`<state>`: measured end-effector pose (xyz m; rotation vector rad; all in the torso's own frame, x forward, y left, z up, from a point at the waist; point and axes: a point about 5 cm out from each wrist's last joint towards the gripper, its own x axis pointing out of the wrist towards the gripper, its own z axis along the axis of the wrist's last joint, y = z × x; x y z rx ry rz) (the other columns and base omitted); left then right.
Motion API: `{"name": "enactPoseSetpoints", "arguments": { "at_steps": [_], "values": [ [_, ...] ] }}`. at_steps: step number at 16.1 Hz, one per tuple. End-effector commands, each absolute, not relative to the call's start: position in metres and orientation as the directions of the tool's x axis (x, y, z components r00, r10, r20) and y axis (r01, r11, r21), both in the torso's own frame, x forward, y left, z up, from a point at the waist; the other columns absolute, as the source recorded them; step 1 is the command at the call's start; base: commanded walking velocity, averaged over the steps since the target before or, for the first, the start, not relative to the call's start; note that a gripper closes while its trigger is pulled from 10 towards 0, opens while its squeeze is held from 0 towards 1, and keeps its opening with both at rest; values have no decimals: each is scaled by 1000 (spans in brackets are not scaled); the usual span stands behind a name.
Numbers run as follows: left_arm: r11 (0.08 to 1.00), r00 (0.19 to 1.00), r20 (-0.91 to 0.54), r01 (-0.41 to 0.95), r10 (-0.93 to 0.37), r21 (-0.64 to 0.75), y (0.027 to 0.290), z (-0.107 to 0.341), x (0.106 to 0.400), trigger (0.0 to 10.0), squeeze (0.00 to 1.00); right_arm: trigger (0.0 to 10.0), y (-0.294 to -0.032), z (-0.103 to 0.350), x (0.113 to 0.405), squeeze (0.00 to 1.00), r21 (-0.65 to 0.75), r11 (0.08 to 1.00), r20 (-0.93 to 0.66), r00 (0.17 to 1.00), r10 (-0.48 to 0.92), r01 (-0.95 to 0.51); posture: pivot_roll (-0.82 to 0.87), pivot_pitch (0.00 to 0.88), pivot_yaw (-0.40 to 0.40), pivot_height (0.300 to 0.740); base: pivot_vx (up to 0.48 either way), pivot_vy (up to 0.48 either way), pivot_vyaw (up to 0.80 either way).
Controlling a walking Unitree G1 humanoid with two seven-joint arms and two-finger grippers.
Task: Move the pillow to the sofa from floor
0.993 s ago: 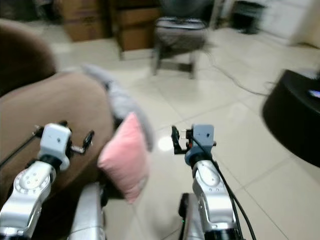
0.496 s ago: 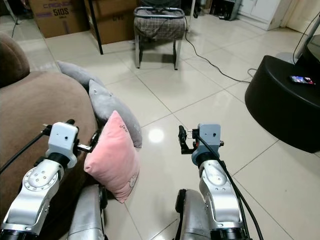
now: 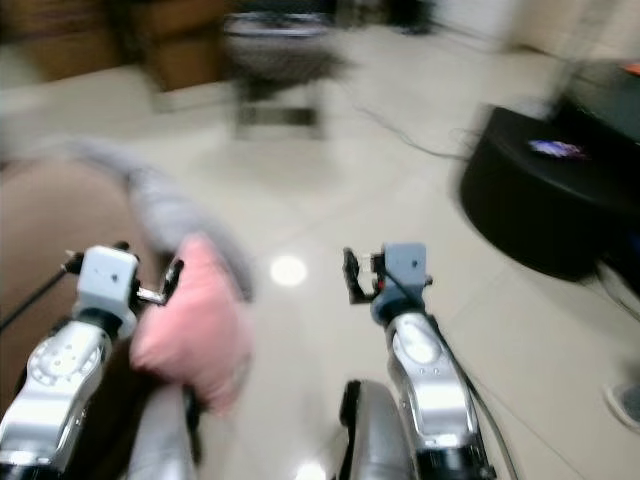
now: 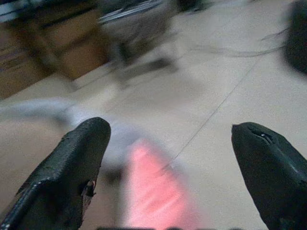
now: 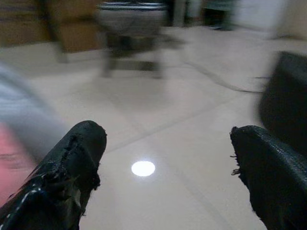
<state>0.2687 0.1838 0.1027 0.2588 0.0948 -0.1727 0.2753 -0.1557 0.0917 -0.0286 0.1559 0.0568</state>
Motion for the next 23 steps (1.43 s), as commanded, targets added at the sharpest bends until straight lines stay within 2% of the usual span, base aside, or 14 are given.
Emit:
{"name": "enactPoseSetpoints", "arguments": {
  "at_steps": [1, 4, 10, 12, 14, 16, 18, 20, 21, 22, 23],
  "values": [
    [950, 982, -117, 172, -146, 262, 190, 103, 267, 10000, 0, 10000, -151, 94, 277, 0, -16, 998, -143, 988, 59, -62, 18, 0, -33, 517, 285, 0, 0],
    [950, 983, -119, 166, -139, 265, 192, 103, 265, 10000, 0, 10000, -152, 94, 277, 0, -16, 998, -147, 987, 63, -66, 18, 0, -33, 517, 290, 0, 0],
    [947, 979, -159, 165, -124, 275, 196, 97, 265, 10000, 0, 10000, -149, 93, 278, 0, -4, 995, -152, 984, 96, -98, 20, 0, -32, 517, 0, 0, 0],
    [944, 965, -235, 180, -115, 278, 198, 86, 266, 10000, 0, 10000, -149, 93, 278, 0, -19, 992, -165, 979, 116, -121, 20, 0, -39, 517, 0, 0, 0],
    [955, 957, -279, 149, -75, 256, 203, 77, 272, 10000, 0, 10000, -148, 93, 279, 0, -19, 989, -168, 976, 139, -144, 21, 0, -48, 497, 0, 0, 0],
    [977, 934, -350, 135, -69, 168, 208, 66, 277, 10000, 0, 10000, -146, 92, 279, 0, -22, 984, -179, 969, 169, -176, 21, 0, -57, 477, 0, 0, 0],
    [975, 925, -377, 125, -49, 181, 215, 60, 283, 10000, 0, 10000, -141, 89, 279, 0, -33, 968, -219, 946, 238, -251, 17, 0, -63, 457, 0, 0, 0],
    [963, 921, -387, 67, 41, 261, 231, 53, 293, 10000, 0, 10000, -135, 88, 278, 0, -55, 917, -271, 890, 367, -395, 0, 0, -65, 457, 0, 0, 0],
    [965, 913, -403, 54, 56, 257, 238, 49, 296, 10000, 227, 10000, -133, 92, 278, 0, -67, 896, -264, 874, 409, -439, -12, 0, -67, 457, 0, 0, 0],
    [972, 902, -426, 41, 63, 230, 245, 46, 297, 10000, 1000, 10000, -135, 97, 279, 0, -73, 884, -260, 865, 430, -461, -32, 0, -75, 457, 0, 0, 0],
    [970, 895, -438, 21, 90, 243, 252, 44, 298, 10000, 1000, 10000, -136, 101, 280, 0, -83, 870, -260, 854, 451, -485, -45, 0, -82, 457, 0, 0, 0]
  ]
}}
